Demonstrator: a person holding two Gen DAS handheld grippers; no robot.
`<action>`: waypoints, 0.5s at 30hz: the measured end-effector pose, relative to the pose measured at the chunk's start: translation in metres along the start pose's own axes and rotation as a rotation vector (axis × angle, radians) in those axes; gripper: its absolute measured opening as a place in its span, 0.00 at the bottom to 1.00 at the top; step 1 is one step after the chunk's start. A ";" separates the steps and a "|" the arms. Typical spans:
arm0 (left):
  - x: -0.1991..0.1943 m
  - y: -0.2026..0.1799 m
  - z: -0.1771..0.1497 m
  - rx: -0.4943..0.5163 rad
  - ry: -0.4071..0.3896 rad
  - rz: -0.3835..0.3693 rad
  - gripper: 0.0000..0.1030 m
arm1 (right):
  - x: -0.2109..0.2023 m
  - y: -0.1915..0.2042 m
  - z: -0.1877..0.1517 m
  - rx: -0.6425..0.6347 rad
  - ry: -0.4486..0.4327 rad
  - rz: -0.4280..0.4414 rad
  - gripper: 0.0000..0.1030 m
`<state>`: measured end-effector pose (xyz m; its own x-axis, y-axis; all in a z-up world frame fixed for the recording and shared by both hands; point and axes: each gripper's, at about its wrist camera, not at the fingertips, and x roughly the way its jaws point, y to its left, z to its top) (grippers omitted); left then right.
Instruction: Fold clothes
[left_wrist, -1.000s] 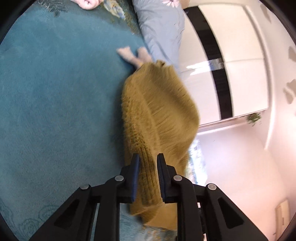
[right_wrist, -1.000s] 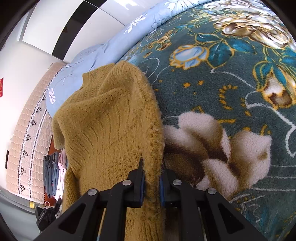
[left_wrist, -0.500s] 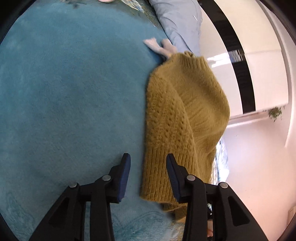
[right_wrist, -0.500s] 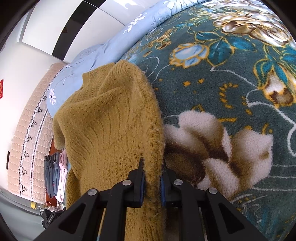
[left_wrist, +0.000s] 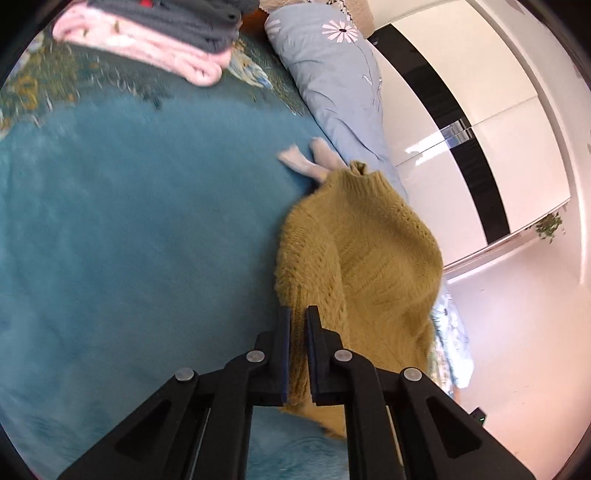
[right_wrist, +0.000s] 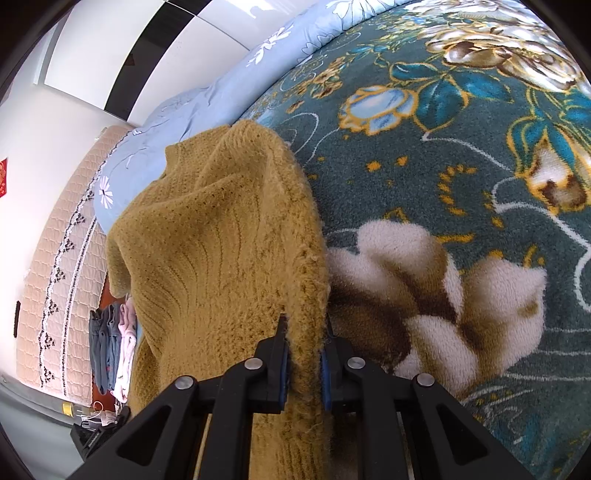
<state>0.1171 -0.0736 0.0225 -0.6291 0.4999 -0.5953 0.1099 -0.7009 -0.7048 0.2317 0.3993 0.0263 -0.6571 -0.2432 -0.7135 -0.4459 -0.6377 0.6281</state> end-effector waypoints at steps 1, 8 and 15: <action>0.002 0.001 -0.002 0.022 0.003 0.046 0.07 | 0.000 0.000 0.000 -0.002 0.001 0.000 0.15; 0.011 0.019 -0.003 0.043 0.062 0.071 0.08 | 0.000 0.000 0.000 -0.001 0.004 0.005 0.15; 0.013 0.019 0.009 0.050 0.092 -0.049 0.25 | 0.000 0.000 0.000 0.001 0.003 0.005 0.15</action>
<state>0.1043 -0.0846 0.0049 -0.5590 0.5770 -0.5955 0.0413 -0.6979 -0.7150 0.2322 0.3996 0.0262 -0.6575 -0.2483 -0.7114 -0.4436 -0.6355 0.6319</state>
